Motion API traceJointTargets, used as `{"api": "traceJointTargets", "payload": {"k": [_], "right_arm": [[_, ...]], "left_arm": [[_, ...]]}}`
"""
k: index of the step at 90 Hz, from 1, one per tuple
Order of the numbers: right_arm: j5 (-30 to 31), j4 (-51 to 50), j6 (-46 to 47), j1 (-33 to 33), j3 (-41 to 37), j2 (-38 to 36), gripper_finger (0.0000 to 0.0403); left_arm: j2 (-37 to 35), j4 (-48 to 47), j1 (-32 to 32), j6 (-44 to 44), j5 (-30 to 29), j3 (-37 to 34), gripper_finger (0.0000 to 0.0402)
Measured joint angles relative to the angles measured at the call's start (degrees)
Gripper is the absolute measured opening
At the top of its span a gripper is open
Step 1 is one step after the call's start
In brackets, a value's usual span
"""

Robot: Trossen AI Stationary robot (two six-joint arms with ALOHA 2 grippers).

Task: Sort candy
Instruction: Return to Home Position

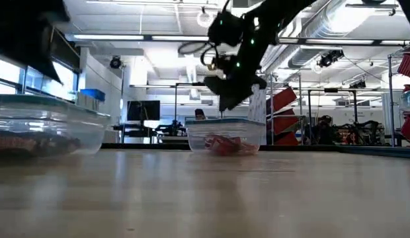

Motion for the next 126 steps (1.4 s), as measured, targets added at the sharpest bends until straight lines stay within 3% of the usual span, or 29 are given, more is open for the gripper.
{"api": "traceJointTargets", "payload": {"k": [11, 21, 35, 66, 86, 94, 108, 126], "right_arm": [[-5.60, 0.21, -0.45, -1.80, 0.01, 3.03, 0.0114], [-8.55, 1.36, -1.14, -0.65, 0.34, 4.53, 0.0114], [-9.55, 0.49, 0.58, 4.73, 0.35, 5.05, 0.0114], [-11.26, -2.98, 13.93, 18.95, 0.24, 5.19, 0.0114], [-3.58, -1.05, 16.51, 24.98, -0.07, 3.79, 0.0114], [-3.71, -4.89, 14.72, 27.55, 1.47, 0.70, 0.0114], [-14.59, -20.90, 11.20, 31.94, 6.84, -6.90, 0.0114], [-36.60, -43.06, 31.40, 40.26, 7.37, -11.30, 0.0114]], "left_arm": [[0.66, 7.87, -3.11, 7.06, -15.76, 0.04, 0.0039], [0.66, 11.62, -3.20, 12.56, -21.48, 0.06, 0.0039], [0.68, 10.97, -1.98, 12.90, -20.29, 0.06, 0.0039], [0.68, 10.24, -2.03, 10.84, -19.09, 0.11, 0.0039], [0.69, 10.21, -2.03, 10.42, -15.18, 0.13, 0.0039], [0.68, 10.13, -2.07, 9.93, -12.88, 0.13, 0.0039], [0.81, 10.01, -2.05, 10.67, -12.33, -0.11, 0.0039], [0.83, 8.62, -2.03, 8.07, -9.44, -4.70, 0.0039]]}}
